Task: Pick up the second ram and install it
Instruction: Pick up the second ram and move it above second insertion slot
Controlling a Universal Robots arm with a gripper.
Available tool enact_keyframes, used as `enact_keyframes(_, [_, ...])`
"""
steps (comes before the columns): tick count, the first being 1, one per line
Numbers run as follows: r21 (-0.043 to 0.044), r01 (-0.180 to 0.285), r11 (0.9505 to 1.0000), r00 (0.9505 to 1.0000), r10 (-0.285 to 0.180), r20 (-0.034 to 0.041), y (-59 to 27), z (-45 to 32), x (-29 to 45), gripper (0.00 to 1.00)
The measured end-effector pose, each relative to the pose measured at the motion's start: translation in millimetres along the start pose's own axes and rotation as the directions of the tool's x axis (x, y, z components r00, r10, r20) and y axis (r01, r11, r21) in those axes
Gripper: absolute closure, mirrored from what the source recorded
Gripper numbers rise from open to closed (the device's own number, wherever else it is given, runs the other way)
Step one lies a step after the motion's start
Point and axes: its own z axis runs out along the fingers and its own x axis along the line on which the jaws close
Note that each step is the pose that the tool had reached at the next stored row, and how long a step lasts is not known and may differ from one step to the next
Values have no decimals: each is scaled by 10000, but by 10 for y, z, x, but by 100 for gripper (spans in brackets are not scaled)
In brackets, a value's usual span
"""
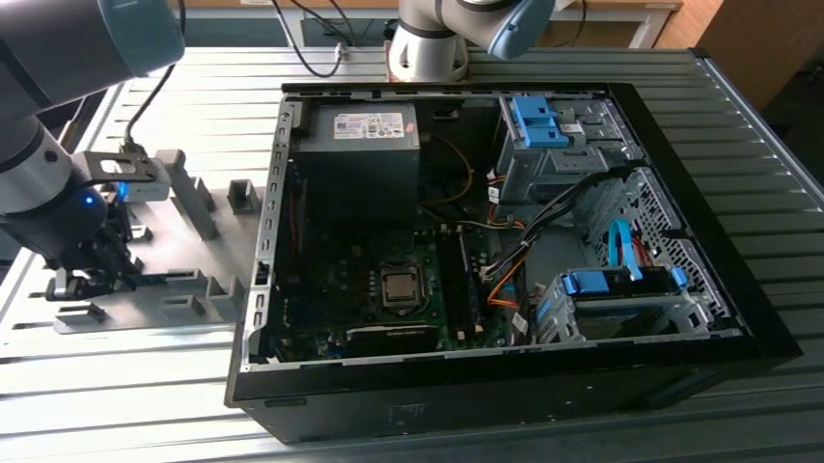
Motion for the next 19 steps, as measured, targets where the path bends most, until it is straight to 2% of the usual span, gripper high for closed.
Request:
enact_keyframes(9, [0,-5,10000,10000,5,0,0,7,-2,77])
enact_keyframes(10, [0,-5,10000,10000,5,0,0,7,-2,84])
enact_keyframes(19, [1,-5,10000,10000,5,1,0,8,-2,86])
